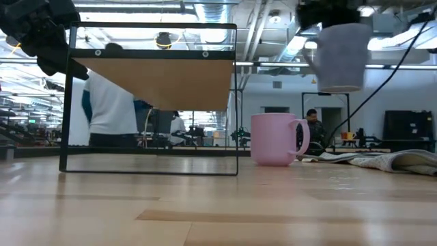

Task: Stack small to large cups/mugs on shelf
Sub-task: Put the blue mug on the shelf

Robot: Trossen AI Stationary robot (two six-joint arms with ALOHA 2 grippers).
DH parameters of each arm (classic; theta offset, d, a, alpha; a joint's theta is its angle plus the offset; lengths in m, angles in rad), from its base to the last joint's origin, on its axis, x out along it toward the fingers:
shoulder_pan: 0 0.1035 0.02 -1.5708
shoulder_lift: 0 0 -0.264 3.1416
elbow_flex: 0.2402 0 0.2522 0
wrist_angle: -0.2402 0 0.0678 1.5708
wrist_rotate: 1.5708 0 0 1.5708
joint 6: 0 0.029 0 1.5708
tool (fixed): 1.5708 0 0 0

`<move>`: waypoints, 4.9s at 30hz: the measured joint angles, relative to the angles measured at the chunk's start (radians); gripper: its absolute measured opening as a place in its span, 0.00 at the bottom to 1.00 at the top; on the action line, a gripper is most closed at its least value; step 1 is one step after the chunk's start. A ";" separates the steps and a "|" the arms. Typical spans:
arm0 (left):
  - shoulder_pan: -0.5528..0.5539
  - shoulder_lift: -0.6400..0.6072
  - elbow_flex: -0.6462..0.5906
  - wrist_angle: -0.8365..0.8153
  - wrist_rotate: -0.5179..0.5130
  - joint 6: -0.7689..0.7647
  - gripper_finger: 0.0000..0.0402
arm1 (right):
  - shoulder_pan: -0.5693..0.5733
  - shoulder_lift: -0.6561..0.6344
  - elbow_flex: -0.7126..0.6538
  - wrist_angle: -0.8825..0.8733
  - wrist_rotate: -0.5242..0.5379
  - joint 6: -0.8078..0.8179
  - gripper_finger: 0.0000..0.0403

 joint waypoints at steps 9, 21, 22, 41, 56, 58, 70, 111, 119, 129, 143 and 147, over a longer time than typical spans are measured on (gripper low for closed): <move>0.000 0.000 0.000 0.000 0.000 0.000 0.29 | -0.117 0.263 0.431 -0.067 0.010 -0.215 0.07; 0.000 0.000 0.000 -0.001 0.001 0.000 0.29 | -0.227 0.589 0.901 -0.061 -0.056 -0.288 0.07; 0.000 0.000 0.000 -0.002 0.001 0.000 0.29 | -0.231 0.594 0.889 -0.057 -0.068 -0.287 0.07; 0.000 0.000 0.000 -0.006 0.006 0.047 0.29 | -0.168 0.666 0.912 -0.039 -0.050 -0.243 0.07; 0.000 0.000 0.000 -0.004 0.000 0.053 0.29 | -0.038 0.608 0.913 -0.026 -0.072 -0.202 0.07; 0.000 0.000 0.000 -0.004 0.000 0.052 0.29 | -0.023 0.609 0.912 -0.023 -0.081 -0.205 0.07; 0.000 0.000 0.000 -0.004 0.000 0.053 0.29 | 0.017 0.607 0.912 -0.041 -0.080 -0.173 0.07; 0.000 0.000 0.000 0.023 -0.002 0.086 0.29 | 0.167 0.556 0.911 -0.094 -0.065 -0.095 0.07; 0.000 0.000 0.000 0.023 -0.002 0.086 0.29 | 0.215 0.553 0.911 -0.093 -0.078 -0.038 0.07; 0.000 0.000 0.000 0.036 -0.001 0.091 0.29 | 0.332 0.502 0.911 -0.094 -0.083 0.036 0.07; 0.000 -0.001 0.000 0.359 0.053 0.268 0.29 | 0.408 0.597 0.903 -0.075 -0.128 0.015 0.07; 0.000 0.001 0.000 0.359 0.050 0.269 0.29 | 0.432 0.654 0.904 -0.053 -0.149 0.008 0.07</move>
